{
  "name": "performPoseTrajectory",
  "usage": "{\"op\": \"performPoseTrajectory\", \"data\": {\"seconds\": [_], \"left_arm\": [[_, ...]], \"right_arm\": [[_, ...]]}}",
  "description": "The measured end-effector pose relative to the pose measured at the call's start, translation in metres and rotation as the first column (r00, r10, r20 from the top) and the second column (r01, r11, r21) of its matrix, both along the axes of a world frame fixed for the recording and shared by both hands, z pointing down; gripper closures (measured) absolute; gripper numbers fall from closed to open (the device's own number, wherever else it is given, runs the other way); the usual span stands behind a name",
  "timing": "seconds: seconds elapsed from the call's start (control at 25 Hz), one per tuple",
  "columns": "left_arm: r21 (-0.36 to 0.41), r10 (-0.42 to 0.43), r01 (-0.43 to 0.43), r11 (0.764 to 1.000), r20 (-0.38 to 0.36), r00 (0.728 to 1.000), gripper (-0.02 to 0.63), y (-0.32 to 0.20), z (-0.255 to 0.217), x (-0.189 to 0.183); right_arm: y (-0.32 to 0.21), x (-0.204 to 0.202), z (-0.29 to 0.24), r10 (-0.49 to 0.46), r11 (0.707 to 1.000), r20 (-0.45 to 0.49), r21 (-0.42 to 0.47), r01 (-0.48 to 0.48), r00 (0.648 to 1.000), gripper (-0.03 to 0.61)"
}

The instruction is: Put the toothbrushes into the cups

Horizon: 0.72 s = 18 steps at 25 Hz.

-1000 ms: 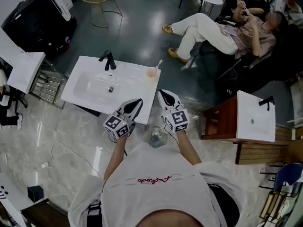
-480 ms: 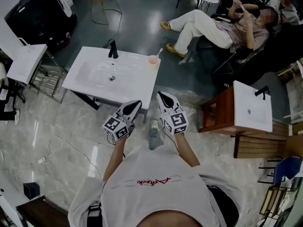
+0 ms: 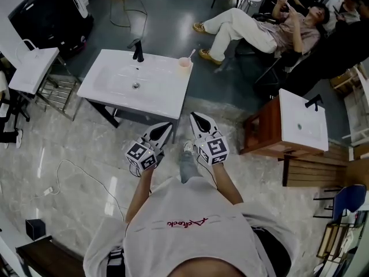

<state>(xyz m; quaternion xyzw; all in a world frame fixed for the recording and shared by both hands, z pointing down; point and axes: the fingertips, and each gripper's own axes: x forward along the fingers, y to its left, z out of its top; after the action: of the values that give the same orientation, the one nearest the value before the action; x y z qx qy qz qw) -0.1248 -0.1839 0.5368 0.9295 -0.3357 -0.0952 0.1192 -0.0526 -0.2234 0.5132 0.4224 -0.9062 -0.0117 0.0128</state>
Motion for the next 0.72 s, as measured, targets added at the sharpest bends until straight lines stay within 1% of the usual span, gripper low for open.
{"op": "performPoseTrajectory", "data": {"seconds": [0.24, 0.72], "left_arm": [[0.002, 0.009, -0.009, 1.0, -0.008, 1.0, 0.6, 0.026, -0.001, 0.01], [0.015, -0.012, 0.011, 1.0, 0.016, 1.0, 0.6, 0.049, -0.006, 0.023]], "right_arm": [[0.028, 0.005, 0.003, -0.005, 1.0, -0.004, -0.009, 0.005, 1.0, 0.545], [0.052, 0.02, -0.002, -0.032, 0.999, 0.013, 0.005, 0.032, 0.999, 0.545]]}}
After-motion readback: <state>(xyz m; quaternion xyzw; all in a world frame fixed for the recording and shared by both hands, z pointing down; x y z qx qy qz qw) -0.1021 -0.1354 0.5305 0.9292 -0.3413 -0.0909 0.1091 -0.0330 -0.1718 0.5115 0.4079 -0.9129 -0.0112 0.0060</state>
